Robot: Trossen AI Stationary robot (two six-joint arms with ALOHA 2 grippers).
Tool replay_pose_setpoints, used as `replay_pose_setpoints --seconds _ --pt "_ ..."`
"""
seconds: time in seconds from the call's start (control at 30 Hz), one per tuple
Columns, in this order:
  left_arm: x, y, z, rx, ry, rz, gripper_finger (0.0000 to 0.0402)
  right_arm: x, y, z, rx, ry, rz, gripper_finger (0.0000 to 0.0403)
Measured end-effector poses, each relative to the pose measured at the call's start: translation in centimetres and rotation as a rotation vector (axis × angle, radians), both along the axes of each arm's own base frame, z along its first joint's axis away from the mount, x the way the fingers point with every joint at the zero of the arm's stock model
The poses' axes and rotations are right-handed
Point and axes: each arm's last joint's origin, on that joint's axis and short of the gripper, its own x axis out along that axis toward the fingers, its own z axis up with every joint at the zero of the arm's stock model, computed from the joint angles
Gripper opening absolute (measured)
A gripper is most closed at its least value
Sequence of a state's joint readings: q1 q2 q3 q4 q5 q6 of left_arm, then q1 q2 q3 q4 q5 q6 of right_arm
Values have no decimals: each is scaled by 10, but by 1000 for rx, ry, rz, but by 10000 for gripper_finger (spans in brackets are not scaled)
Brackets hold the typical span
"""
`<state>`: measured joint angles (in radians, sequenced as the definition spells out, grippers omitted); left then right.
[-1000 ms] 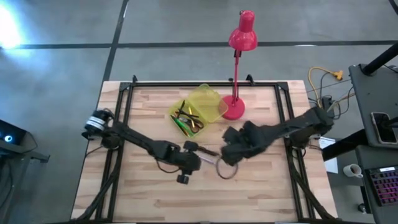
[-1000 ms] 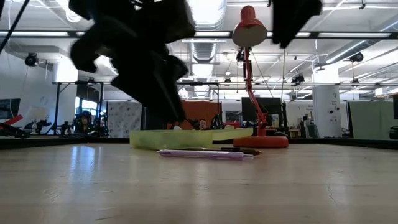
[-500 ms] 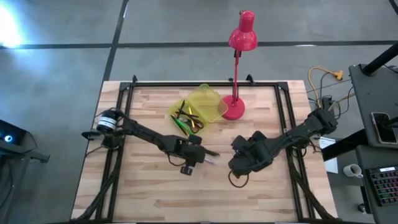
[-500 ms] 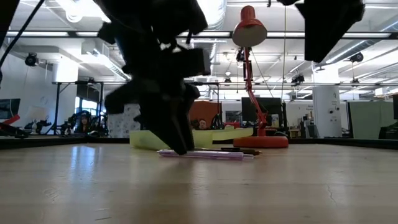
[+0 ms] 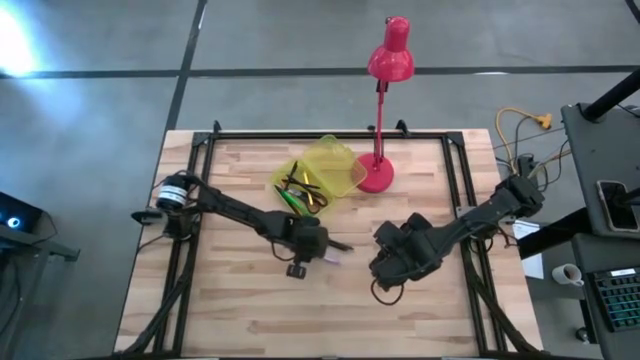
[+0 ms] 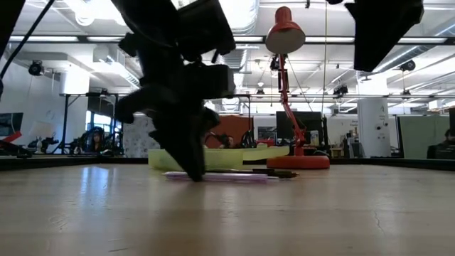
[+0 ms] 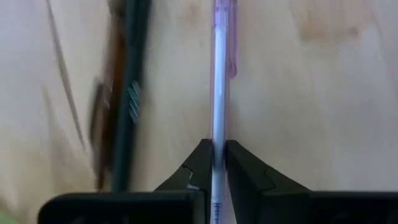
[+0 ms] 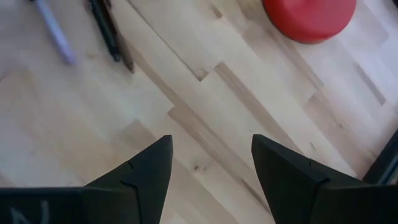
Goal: Pick & place school supplies into a supply box
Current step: Put the violet pen into the yellow supply box
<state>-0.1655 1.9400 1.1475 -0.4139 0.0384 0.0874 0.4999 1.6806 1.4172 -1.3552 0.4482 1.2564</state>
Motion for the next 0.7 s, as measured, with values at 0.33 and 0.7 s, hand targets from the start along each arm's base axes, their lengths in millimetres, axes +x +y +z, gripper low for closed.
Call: replay_pose_setpoints --seconds 0.33,0.7 --pt "-40 12 101 109 -95 7 8 -3 -2 -9 -24 16 -19 212" --pt "-58 142 113 413 -21 82 13 12 6 -9 38 -116 56 212"
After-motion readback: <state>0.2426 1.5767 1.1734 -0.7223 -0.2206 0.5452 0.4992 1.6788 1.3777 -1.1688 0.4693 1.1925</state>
